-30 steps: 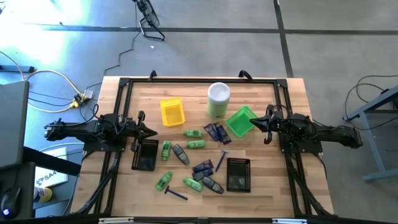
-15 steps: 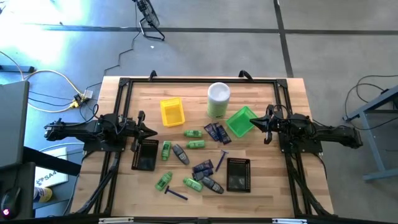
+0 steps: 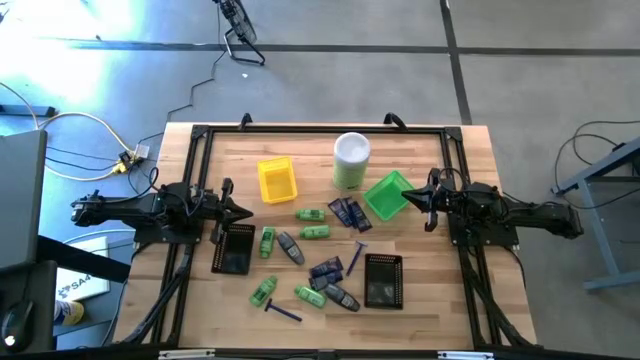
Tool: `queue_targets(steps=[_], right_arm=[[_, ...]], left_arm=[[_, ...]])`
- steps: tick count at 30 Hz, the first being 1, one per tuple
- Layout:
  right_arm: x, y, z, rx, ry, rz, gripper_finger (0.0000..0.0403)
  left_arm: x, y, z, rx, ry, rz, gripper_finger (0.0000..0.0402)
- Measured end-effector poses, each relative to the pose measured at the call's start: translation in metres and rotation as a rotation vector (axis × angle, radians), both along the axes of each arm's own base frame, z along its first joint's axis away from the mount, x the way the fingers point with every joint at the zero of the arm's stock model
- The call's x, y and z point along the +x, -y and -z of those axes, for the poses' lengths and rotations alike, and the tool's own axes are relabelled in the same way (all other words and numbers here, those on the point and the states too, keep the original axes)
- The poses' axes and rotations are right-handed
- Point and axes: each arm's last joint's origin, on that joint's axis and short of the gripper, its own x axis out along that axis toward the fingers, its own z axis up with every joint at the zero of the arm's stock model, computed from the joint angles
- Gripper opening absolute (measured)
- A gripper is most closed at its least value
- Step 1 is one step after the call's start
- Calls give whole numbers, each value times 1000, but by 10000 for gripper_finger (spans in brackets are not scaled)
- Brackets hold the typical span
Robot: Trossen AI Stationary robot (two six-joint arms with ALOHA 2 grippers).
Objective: Pick & Place Travel size toiletries
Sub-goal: Put the middle blue razor into the right black bin
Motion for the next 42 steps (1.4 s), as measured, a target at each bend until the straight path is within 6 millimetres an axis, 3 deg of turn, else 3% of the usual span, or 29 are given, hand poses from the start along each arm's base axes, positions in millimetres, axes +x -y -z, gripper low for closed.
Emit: queue_targets(steps=[19, 28, 42], right_arm=[[0, -1, -2, 11, 25, -19, 2], [0, -1, -2, 357, 96, -31, 2], [0, -2, -2, 494, 112, -78, 2]], left_arm=[[0, 0, 0, -82, -4, 4, 3], [0, 0, 0, -257, -19, 8, 3], [0, -1, 0, -532, -30, -35, 3]])
